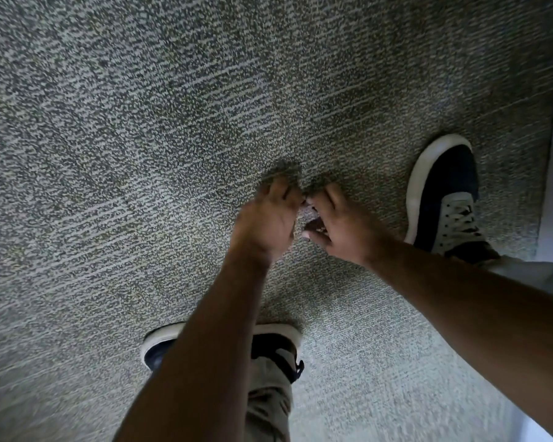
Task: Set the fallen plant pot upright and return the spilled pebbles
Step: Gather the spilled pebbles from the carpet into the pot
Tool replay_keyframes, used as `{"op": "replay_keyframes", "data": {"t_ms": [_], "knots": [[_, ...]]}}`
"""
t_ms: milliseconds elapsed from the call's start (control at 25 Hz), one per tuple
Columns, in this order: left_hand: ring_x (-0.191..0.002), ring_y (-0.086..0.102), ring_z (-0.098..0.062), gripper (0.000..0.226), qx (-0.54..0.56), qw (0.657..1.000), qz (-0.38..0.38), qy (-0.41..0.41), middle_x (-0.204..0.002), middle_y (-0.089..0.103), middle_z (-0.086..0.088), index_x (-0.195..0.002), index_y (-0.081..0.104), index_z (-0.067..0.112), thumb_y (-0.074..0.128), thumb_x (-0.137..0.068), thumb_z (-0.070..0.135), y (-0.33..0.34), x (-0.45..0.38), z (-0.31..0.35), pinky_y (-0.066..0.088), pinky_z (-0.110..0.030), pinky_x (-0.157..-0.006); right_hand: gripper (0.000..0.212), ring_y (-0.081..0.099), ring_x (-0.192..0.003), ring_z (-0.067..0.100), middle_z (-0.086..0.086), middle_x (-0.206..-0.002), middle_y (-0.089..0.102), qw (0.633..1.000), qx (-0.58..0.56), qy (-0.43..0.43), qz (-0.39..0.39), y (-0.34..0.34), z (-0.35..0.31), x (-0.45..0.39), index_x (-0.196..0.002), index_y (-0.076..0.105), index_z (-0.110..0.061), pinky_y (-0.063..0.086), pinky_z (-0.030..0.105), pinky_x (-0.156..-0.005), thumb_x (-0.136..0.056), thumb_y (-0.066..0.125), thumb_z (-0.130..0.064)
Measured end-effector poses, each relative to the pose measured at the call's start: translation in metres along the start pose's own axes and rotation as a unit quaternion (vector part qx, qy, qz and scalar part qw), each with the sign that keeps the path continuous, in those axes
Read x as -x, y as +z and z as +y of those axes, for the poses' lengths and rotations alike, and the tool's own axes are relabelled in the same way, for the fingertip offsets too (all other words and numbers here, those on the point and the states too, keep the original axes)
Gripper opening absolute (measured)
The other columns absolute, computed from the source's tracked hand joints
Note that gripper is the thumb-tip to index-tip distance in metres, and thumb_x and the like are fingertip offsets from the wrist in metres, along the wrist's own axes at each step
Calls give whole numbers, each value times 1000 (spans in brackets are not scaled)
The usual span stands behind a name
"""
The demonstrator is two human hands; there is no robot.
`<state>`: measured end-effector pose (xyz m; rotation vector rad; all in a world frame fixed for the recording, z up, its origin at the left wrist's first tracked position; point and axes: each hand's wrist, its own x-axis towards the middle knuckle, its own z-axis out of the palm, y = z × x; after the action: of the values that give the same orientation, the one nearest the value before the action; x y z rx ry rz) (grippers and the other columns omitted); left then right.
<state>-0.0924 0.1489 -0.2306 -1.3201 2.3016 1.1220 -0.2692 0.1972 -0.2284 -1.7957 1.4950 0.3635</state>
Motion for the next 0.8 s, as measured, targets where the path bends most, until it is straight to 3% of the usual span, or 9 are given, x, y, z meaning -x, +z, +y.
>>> {"op": "replay_keyframes", "data": {"t_ms": [160, 280, 400, 560, 680, 800], "knots": [[-110, 59, -33, 34, 33, 995, 68, -63, -128, 53, -12, -126, 53, 10, 61, -93, 9, -22, -20, -18, 58, -46, -81, 44, 63, -104, 25, 10, -132, 50, 1000, 5, -26, 9, 2, -2, -4, -134, 52, -20, 58, 34, -80, -92, 67, -20], [-103, 59, -34, 31, 53, 993, 69, -80, -127, 51, -11, -122, 50, 11, 58, -93, 7, -29, -31, -17, 56, -47, -76, 27, 65, -96, 26, 8, -124, 57, 998, -42, -32, 20, -2, -2, -10, -121, 62, -18, 59, 37, -74, -94, 63, -17], [-102, 60, -34, 44, 74, 989, 83, -95, -126, 53, -10, -125, 42, 15, 60, -87, 0, -29, -33, -14, 56, -47, -79, 13, 65, -81, 25, 9, -104, 62, 991, -102, -1, 90, -8, 4, -12, -100, 67, -10, 57, 36, -64, -87, 69, -12], [-123, 52, -39, 75, 53, 995, 46, -76, -145, 43, -11, -144, 24, 24, 59, -84, -5, -27, -33, -16, 56, -55, -90, 16, 61, -79, 16, 8, -94, 65, 957, -164, 104, 215, -14, 19, -10, -101, 65, -7, 49, 20, -69, -86, 71, -9], [-126, 48, -38, 71, 9, 998, 32, -51, -148, 38, -9, -143, 34, 21, 60, -83, -6, -23, -31, -13, 57, -54, -87, 18, 60, -82, 17, 8, -96, 66, 946, -176, 168, 216, -13, 22, -17, -108, 63, -10, 40, 13, -70, -91, 66, -12], [-127, 48, -37, 64, -16, 999, 26, -34, -147, 38, -10, -139, 40, 14, 64, -82, -1, -20, -29, -9, 58, -49, -87, 20, 60, -89, 20, 11, -107, 60, 968, -146, 103, 175, -10, 12, -25, -113, 61, -7, 39, 15, -75, -93, 61, -8]]}}
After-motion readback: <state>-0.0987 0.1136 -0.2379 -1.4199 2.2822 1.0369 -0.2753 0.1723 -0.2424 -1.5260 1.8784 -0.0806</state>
